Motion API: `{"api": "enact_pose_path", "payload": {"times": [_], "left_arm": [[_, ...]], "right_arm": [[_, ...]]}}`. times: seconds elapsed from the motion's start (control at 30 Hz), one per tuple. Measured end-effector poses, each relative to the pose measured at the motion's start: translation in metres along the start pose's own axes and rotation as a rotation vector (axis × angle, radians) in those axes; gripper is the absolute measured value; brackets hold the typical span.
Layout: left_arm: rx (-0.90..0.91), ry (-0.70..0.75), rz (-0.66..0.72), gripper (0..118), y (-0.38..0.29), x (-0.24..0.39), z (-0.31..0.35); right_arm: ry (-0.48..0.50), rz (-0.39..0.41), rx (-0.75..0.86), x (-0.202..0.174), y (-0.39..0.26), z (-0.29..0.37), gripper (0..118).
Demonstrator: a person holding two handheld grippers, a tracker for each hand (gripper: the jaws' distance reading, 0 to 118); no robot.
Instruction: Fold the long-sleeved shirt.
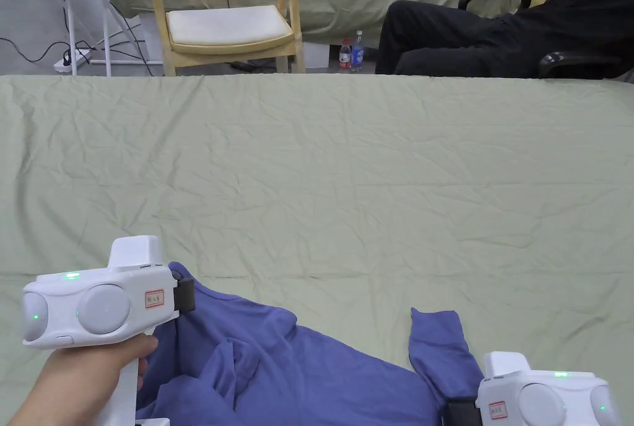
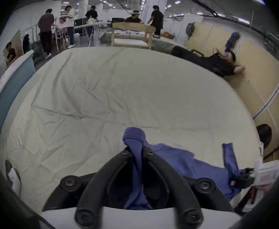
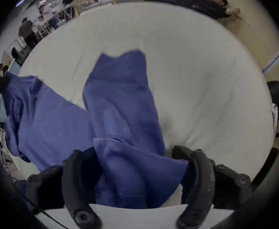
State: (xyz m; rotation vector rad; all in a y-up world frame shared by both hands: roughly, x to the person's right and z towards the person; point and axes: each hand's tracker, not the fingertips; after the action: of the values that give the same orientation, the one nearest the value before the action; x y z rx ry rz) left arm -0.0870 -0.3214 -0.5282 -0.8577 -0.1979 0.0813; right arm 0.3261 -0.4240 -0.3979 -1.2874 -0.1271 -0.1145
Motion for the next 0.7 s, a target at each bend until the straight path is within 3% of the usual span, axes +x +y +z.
{"api": "enact_pose_path", "payload": {"times": [0.03,0.07,0.1,0.17,0.3,0.43,0.6,0.7], "left_arm": [[0.011,-0.003,0.004,9,-0.001,0.001,0.011],[0.034,-0.007,0.009,9,-0.002,0.002,0.022],[0.073,-0.019,0.032,9,-0.007,0.002,0.042],[0.108,-0.045,0.064,9,-0.015,0.004,0.072],[0.228,-0.075,0.084,9,-0.026,0.011,0.136],[0.334,-0.094,0.136,9,-0.022,0.016,0.19],[0.487,-0.083,0.103,9,0.025,0.018,0.242],[0.573,-0.085,0.112,9,0.065,0.019,0.272]], "right_arm": [[-0.009,0.039,0.065,-0.003,-0.004,0.011,68],[-0.024,0.069,0.064,-0.005,-0.005,0.02,38],[0.009,0.07,0.116,-0.005,-0.01,0.035,19],[0.099,0.017,0.216,-0.007,-0.024,0.063,19],[0.068,0.131,0.465,-0.022,-0.053,0.144,19],[0.158,0.114,0.681,-0.024,-0.062,0.223,19],[0.16,0.172,0.906,-0.03,-0.033,0.314,19],[0.108,0.214,0.986,-0.035,0.002,0.358,19]]}}
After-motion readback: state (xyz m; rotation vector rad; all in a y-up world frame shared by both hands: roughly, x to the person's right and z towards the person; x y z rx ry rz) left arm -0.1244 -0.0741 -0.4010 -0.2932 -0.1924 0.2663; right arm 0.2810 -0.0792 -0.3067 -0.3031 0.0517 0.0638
